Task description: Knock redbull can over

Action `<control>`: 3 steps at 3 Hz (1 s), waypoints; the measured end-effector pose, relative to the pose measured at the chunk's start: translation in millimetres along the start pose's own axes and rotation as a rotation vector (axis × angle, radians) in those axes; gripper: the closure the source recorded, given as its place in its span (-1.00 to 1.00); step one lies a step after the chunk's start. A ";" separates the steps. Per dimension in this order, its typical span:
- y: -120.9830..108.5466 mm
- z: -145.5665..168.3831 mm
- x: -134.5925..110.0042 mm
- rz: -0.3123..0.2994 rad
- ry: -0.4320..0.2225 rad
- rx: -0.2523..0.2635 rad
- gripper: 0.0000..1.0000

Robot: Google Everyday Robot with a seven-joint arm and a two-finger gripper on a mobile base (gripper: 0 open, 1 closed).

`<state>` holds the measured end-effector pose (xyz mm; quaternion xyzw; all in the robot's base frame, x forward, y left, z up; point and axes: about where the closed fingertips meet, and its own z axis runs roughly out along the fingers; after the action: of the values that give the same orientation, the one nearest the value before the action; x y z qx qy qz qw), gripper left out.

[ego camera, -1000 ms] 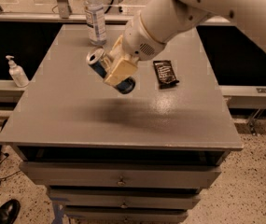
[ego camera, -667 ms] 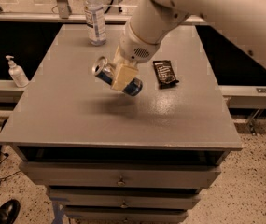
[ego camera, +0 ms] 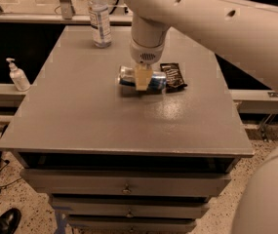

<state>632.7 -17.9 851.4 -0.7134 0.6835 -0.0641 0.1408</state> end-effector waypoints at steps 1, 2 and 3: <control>-25.8 2.1 19.9 0.027 0.106 0.057 0.19; -37.3 -4.0 18.2 0.043 0.122 0.071 -0.28; -32.3 -7.8 3.9 0.038 0.092 0.047 -0.74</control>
Offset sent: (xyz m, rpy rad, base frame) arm 0.0447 -0.0098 0.0242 -0.0903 -0.0711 -0.1058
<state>661.6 -21.9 867.7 -0.6930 0.7011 -0.1100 0.1270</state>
